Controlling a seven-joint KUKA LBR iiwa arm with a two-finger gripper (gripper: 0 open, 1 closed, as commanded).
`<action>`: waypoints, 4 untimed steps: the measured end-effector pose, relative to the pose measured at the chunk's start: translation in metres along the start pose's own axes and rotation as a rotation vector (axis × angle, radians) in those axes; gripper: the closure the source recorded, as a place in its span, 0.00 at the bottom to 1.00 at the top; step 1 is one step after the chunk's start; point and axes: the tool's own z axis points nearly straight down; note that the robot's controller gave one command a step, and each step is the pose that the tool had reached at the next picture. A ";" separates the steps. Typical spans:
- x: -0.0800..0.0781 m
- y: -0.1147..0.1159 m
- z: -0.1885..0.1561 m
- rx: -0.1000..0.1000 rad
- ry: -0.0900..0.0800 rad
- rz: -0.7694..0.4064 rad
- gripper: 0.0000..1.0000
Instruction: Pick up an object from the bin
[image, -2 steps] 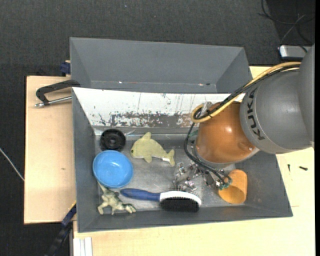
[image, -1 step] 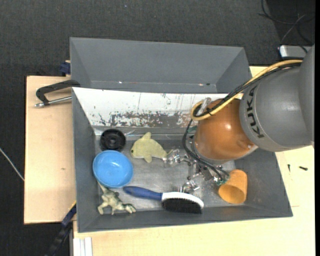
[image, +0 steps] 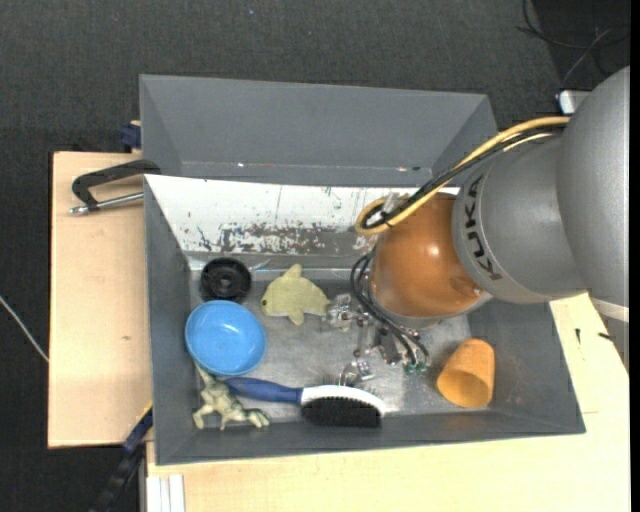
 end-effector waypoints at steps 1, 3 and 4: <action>-0.063 -0.035 0.005 -0.008 0.030 0.068 0.00; -0.106 0.055 -0.075 -0.008 0.023 0.173 0.00; -0.092 0.038 0.004 -0.007 0.015 -0.053 0.00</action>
Offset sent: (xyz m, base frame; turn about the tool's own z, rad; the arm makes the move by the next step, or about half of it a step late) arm 0.0650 -0.0247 -0.0059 0.0670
